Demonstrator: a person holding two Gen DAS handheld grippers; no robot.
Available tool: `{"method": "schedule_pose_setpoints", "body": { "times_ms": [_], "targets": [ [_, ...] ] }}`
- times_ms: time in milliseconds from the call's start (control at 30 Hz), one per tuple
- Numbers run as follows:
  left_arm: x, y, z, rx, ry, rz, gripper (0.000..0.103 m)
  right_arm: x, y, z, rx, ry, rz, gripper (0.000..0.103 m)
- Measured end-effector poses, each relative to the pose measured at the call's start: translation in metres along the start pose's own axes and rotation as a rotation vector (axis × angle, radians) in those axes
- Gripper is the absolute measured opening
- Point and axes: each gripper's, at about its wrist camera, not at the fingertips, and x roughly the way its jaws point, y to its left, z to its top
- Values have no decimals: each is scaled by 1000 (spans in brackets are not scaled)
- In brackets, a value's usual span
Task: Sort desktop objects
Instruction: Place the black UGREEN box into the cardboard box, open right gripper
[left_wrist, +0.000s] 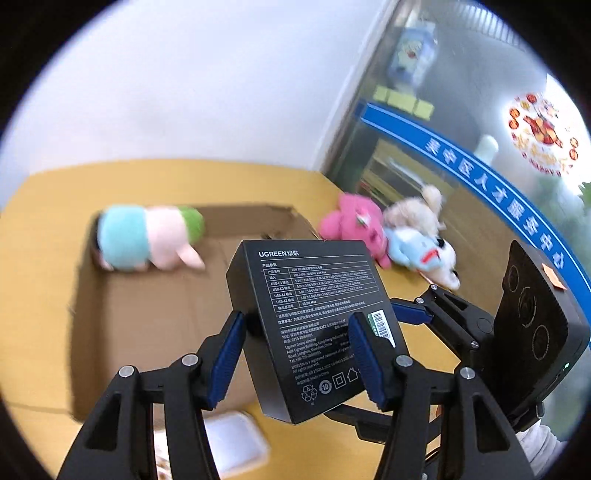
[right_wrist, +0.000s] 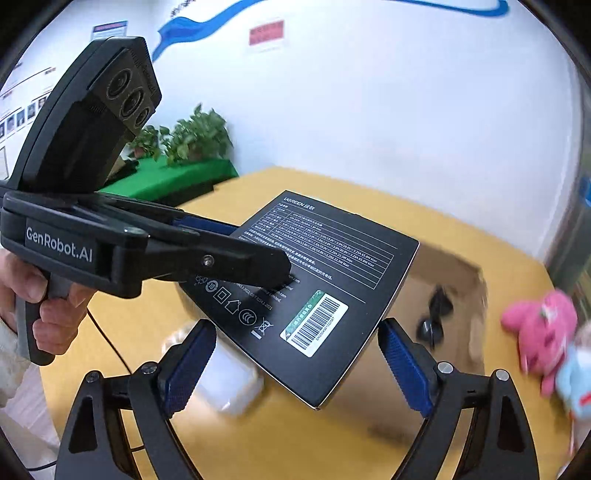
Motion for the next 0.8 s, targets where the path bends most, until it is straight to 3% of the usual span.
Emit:
{"method": "schedule_pose_setpoints", "body": {
  "times_ms": [133, 333, 633, 800],
  "targets": [
    [-1, 41, 26, -21, -10, 51, 57, 37, 1, 44, -15, 2, 66, 90],
    [17, 105, 38, -95, 45, 95, 57, 109, 3, 75, -36, 74, 127, 90],
    [80, 182, 28, -209, 205, 165, 57, 224, -8, 76, 29, 254, 242, 90],
    [111, 201, 23, -227, 291, 210, 57, 277, -23, 65, 125, 355, 310, 90]
  ]
}}
